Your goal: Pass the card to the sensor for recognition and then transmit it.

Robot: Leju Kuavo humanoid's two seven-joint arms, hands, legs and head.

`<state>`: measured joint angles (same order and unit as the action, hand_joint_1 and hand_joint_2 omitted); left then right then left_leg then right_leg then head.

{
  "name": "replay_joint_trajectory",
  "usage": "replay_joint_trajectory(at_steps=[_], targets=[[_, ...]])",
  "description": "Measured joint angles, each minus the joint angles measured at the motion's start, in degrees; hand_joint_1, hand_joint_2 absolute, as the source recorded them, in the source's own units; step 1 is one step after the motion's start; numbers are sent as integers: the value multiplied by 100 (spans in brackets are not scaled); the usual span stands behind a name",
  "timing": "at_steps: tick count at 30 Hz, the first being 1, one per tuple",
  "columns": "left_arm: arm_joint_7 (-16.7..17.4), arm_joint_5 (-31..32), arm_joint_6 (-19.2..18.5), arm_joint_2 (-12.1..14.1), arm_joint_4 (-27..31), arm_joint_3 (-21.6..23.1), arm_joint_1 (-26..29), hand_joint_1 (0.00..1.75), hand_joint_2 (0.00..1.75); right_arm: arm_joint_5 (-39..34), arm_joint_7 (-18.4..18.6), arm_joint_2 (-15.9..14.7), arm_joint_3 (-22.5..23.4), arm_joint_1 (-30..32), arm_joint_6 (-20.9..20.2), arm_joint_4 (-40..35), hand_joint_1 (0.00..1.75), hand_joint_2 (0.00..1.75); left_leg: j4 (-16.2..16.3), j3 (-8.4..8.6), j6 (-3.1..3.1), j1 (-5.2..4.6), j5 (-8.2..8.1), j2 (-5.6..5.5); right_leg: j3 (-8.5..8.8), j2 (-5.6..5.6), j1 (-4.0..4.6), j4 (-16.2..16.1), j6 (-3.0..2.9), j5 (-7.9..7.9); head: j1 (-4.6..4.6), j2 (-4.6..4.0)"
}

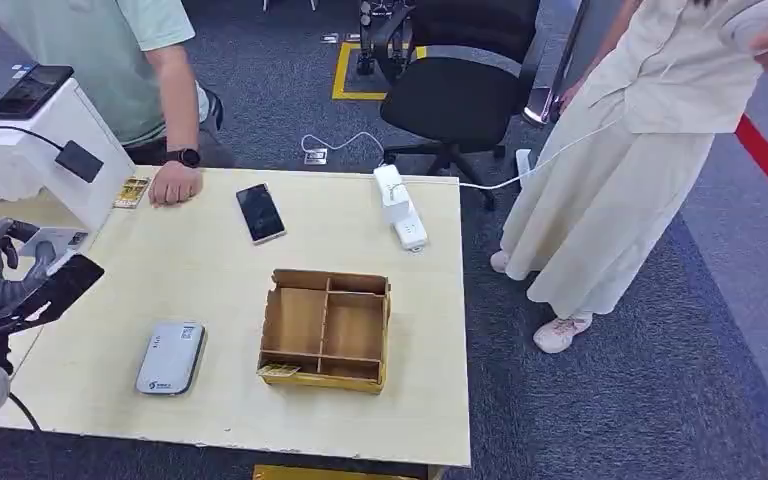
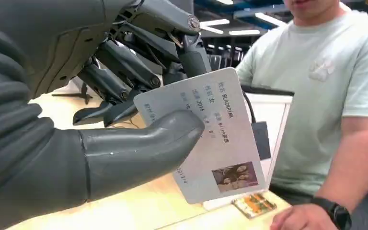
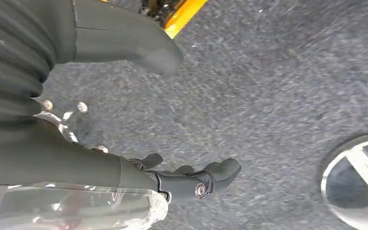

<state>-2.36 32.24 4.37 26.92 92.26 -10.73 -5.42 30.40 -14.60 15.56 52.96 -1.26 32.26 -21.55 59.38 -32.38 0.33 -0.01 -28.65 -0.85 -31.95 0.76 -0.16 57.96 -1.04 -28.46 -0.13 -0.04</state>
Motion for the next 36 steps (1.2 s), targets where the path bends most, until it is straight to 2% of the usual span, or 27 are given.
replay_joint_trajectory(at_steps=[3, 8, 9, 11, 16, 20, 26, 31, 32, 36], targets=[[15, -46, -203, 111, -59, 87, -77, 175, 175, 2, 0, -44, 46, -35, -11, 120, 0, 175, 0, -3, -1, 0, -1, 1, -5, 2, 0, 0, 0, -1, -7, -2], [76, -43, -273, 239, -133, 153, -132, 175, 175, 4, 0, -87, 98, -67, -46, 223, 0, 175, -1, -5, -2, 1, -2, 3, -8, 4, 1, 0, 0, -2, -11, -2], [76, -37, -303, 265, -144, 188, -142, 152, 175, 4, -4, -92, 116, -72, -52, 242, 0, 175, -1, -5, -2, 1, -2, 3, -7, 3, 1, 0, 0, -2, -4, -2], [101, 11, -235, 260, -166, 203, -165, 175, 175, 2, -7, -98, 140, -77, -55, 260, 0, 175, -1, -5, -2, 1, -2, 3, -6, 3, 1, 0, 0, -2, -4, -2], [100, 228, 81, 252, -168, 216, -165, 175, 175, 2, 7, -98, 199, -77, -44, 299, 0, 175, -1, -5, -2, 1, -2, 3, -6, 3, 0, 0, 0, -1, -4, -2], [100, 265, 112, 252, -168, 221, -166, 175, 175, 18, 35, -98, 236, -81, -42, 317, 0, 175, -1, -5, -2, 1, -2, 3, -6, 3, 0, 0, 0, -2, -4, -2], [186, 260, 40, 252, -273, 232, -332, 175, 175, 153, 516, -98, 315, -99, 55, 367, 0, 175, -1, -5, -2, 1, -2, 2, -6, 3, 0, 0, 0, -1, -4, -2], [197, 223, 3, 254, -389, 240, -343, 175, 175, 98, 608, -87, 446, -94, 171, 365, 0, 175, -1, -5, -2, 1, -2, 3, -6, 6, 1, 1, -1, -1, -4, -2], [197, 219, 0, 254, -404, 240, -336, 175, 175, 96, 608, -83, 461, -94, 179, 365, 0, 0, -1, -5, -2, 1, -2, 3, -6, 5, 1, 1, 0, -1, -4, -2], [197, 182, -48, 254, -459, 240, -292, 175, 175, 79, 603, -55, 536, -94, 210, 349, 0, 0, -1, -7, -3, 1, -2, 3, -6, 5, 1, 1, 0, -2, -4, -2]])
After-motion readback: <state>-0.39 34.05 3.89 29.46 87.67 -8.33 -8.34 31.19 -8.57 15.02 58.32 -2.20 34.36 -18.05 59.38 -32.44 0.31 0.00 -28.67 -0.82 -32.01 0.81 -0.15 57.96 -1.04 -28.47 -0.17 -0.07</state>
